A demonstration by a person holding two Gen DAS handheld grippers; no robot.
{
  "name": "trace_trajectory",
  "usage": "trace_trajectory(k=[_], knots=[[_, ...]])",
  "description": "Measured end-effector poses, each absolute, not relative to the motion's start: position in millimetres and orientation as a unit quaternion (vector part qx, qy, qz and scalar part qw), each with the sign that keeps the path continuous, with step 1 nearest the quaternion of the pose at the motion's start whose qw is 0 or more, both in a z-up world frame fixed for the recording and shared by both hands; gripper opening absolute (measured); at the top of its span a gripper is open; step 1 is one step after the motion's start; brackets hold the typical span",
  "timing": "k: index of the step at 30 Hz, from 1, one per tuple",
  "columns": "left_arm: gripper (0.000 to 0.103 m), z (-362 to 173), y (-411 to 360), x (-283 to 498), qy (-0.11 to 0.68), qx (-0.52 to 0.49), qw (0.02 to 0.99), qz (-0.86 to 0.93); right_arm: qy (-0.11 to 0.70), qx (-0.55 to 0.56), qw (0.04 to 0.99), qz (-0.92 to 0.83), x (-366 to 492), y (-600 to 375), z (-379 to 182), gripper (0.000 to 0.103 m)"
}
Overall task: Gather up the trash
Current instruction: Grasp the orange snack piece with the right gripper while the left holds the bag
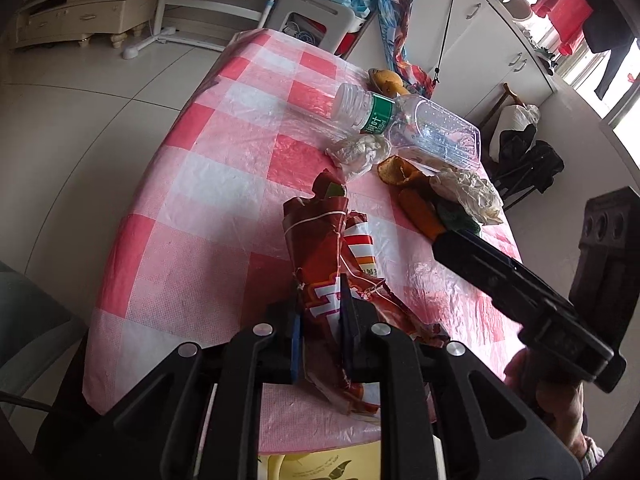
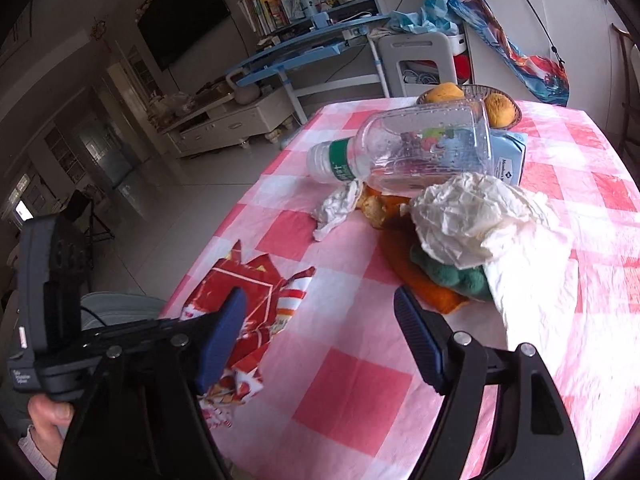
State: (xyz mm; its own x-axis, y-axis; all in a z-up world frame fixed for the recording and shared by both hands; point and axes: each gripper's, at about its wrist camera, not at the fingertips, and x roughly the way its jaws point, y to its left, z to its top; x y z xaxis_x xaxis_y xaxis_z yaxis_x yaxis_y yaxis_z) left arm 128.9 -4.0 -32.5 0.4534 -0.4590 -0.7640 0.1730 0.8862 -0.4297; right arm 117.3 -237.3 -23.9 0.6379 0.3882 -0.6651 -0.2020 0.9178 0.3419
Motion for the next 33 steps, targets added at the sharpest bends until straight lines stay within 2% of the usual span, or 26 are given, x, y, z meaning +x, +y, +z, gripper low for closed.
trace_trajectory(k=[10, 13, 15, 17, 33], knots=[[0.015, -32.1, -9.1, 126.0, 0.481, -0.134, 0.846, -0.187, 0.431, 0.023, 0.892, 0.131, 129.8, -242.1, -41.1, 0.072], [0.015, -32.7, -8.6, 125.8, 0.479, -0.135, 0.847, -0.186, 0.434, -0.005, 0.892, 0.124, 129.6, -235.7, -43.3, 0.056], [0.015, -33.1, -7.3, 125.3, 0.477, -0.138, 0.848, -0.185, 0.433, -0.013, 0.894, 0.114, 127.7, -234.7, -43.1, 0.034], [0.014, -32.3, -6.6, 124.0, 0.475, -0.139, 0.849, -0.184, 0.436, 0.000, 0.892, 0.114, 125.7, -237.6, -41.4, 0.019], [0.013, 10.7, -14.7, 86.2, 0.436, -0.104, 0.874, -0.189, 0.392, 0.130, 0.899, 0.147, 23.7, -257.5, -5.1, 0.017]])
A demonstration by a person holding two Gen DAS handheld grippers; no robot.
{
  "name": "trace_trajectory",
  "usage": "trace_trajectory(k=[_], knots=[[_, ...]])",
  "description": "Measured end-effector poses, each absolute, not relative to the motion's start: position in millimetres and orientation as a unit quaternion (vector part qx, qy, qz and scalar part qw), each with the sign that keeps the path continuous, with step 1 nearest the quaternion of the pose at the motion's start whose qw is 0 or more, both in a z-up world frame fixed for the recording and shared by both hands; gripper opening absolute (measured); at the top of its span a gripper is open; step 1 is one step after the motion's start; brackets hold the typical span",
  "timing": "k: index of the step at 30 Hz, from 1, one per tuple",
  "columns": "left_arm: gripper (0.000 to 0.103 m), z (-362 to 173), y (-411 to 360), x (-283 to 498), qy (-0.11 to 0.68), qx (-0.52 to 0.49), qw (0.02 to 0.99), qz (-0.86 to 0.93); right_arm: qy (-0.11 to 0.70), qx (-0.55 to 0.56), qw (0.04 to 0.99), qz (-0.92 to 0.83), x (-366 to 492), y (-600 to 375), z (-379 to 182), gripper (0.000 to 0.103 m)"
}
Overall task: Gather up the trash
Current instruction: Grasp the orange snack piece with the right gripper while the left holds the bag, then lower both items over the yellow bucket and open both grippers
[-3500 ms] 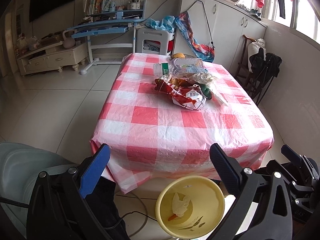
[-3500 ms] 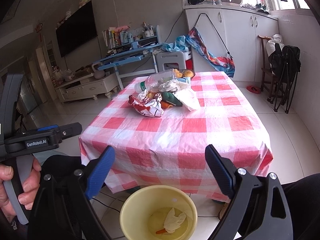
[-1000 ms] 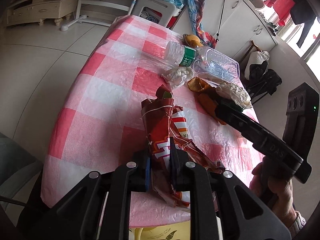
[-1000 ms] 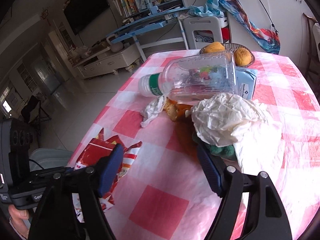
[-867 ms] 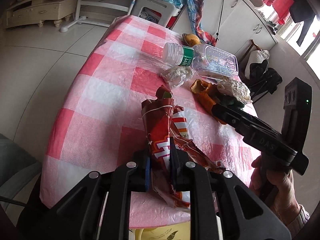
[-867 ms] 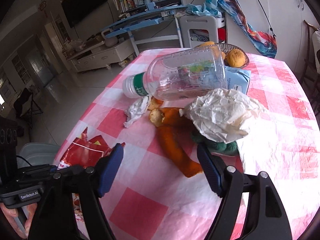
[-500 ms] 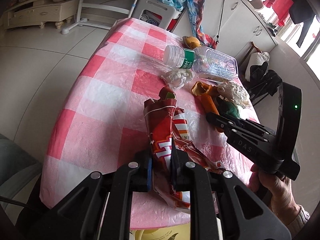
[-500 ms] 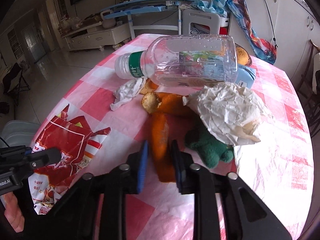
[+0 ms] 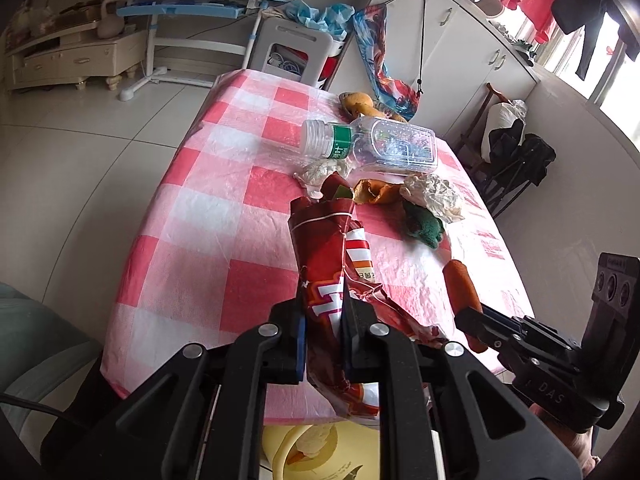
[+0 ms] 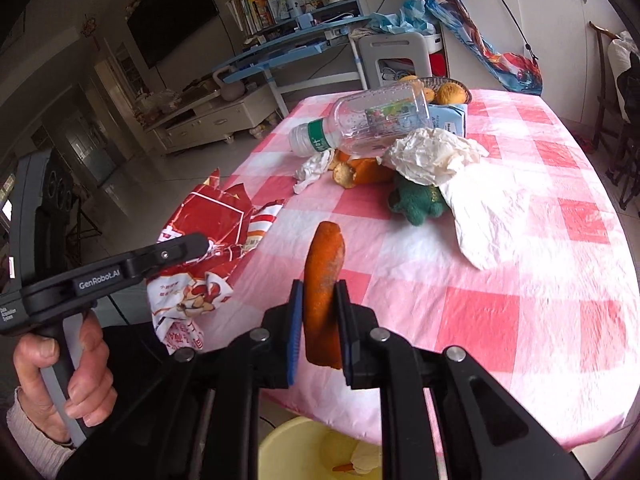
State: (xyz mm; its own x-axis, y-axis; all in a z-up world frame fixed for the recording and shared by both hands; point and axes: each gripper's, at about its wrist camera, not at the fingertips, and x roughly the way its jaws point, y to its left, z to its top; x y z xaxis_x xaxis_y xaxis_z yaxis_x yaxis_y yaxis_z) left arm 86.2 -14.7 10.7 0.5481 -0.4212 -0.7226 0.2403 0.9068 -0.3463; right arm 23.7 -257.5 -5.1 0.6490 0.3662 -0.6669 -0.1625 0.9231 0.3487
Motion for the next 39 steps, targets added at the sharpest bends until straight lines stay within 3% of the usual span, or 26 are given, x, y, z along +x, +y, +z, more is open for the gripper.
trace_trajectory(k=[10, 23, 26, 32, 34, 37, 39], knots=[[0.013, 30.9, -26.7, 41.0, 0.424, -0.070, 0.881, -0.199, 0.387, 0.157, 0.895, 0.158, -32.1, -249.9, 5.0, 0.017], [0.013, 2.2, -45.3, -25.8, 0.485, -0.031, 0.843, -0.231, 0.473, 0.194, 0.852, 0.115, -98.7, -252.6, -44.9, 0.021], [0.013, -13.9, -47.8, -40.7, 0.511, -0.020, 0.826, -0.238, 0.443, 0.205, 0.868, 0.091, -107.1, -264.0, -36.8, 0.046], [0.015, -40.0, -52.8, -60.3, 0.563, 0.007, 0.789, -0.246, 0.389, 0.200, 0.897, 0.067, -118.9, -271.2, -23.0, 0.068], [0.025, -24.1, -52.2, -63.4, 0.538, 0.015, 0.808, -0.241, 0.376, 0.194, 0.904, 0.060, -122.0, -270.8, -18.5, 0.073], [0.063, 10.1, -48.7, -66.9, 0.474, 0.028, 0.854, -0.213, 0.357, 0.179, 0.916, 0.045, -124.5, -270.7, -12.8, 0.083], [0.076, 32.0, -43.5, -71.7, 0.422, 0.032, 0.885, -0.193, 0.344, 0.172, 0.922, 0.035, -126.8, -270.8, -8.3, 0.086]])
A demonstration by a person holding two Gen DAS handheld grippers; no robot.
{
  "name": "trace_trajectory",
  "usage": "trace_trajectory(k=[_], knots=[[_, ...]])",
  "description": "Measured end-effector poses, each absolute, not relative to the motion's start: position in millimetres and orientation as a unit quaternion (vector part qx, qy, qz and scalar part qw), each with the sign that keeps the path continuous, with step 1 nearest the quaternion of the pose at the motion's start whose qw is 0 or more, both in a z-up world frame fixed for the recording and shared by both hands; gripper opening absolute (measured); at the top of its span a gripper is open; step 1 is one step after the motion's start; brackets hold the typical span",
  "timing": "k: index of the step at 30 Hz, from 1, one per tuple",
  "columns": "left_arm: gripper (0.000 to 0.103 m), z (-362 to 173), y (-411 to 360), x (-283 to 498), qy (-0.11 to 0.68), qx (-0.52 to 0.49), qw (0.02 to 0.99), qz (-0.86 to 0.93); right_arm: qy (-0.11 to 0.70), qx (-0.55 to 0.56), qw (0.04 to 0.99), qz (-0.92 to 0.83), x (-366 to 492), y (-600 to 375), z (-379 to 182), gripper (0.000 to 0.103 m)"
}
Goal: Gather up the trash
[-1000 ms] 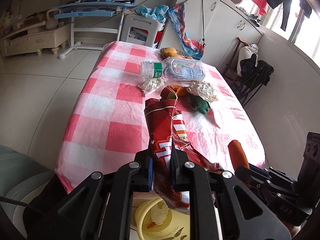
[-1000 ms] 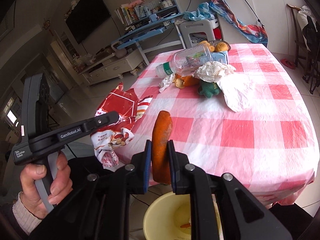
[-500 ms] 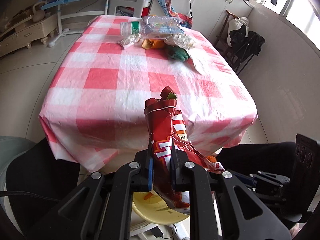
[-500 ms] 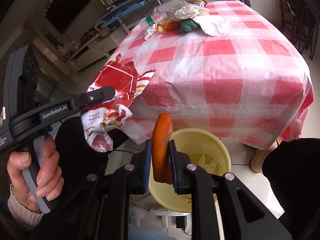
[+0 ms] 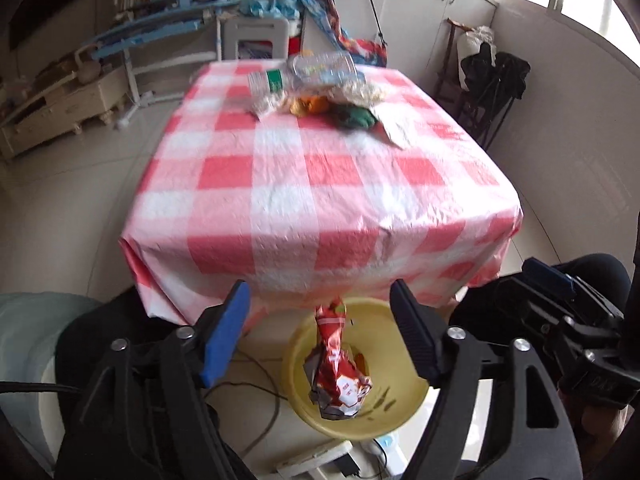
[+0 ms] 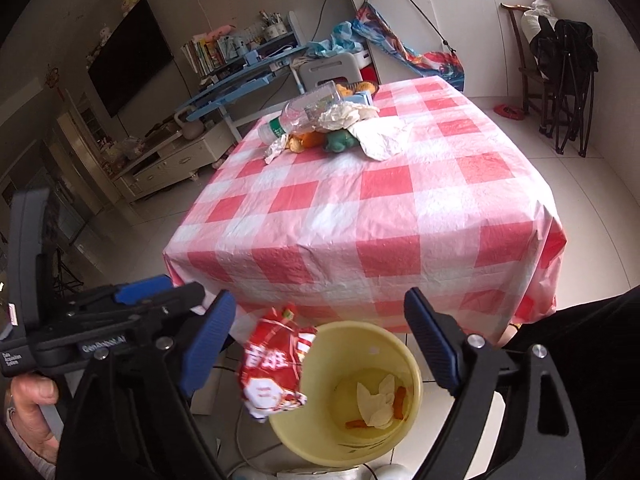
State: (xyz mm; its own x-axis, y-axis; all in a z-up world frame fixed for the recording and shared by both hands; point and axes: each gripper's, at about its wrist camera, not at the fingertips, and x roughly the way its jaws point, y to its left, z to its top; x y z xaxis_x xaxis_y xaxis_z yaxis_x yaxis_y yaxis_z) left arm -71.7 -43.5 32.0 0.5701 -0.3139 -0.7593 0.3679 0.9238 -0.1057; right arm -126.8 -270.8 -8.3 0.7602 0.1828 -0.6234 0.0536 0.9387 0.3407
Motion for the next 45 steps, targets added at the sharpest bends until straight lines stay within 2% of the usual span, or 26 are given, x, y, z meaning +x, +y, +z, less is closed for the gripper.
trace_trajectory(k=[2, 7, 18, 45], knots=[[0.087, 49.7, -37.2, -76.2, 0.381, 0.028, 0.908, -0.173, 0.333, 0.163, 0.929, 0.022, -128.3, -270.4, -5.5, 0.090], [0.090, 75.6, -25.4, -76.6, 0.334, 0.012, 0.930, -0.149, 0.319, 0.142, 0.937, 0.006, -129.0, -267.3, -2.3, 0.092], [0.092, 96.7, -7.9, -81.8, 0.297, -0.022, 0.946, -0.126, 0.314, 0.096, 0.944, -0.002, -129.8, -252.5, 0.1, 0.092], [0.093, 95.9, -8.4, -84.3, 0.293, -0.018, 0.948, -0.119, 0.313, 0.084, 0.946, -0.001, -131.7, -247.3, 3.6, 0.092]])
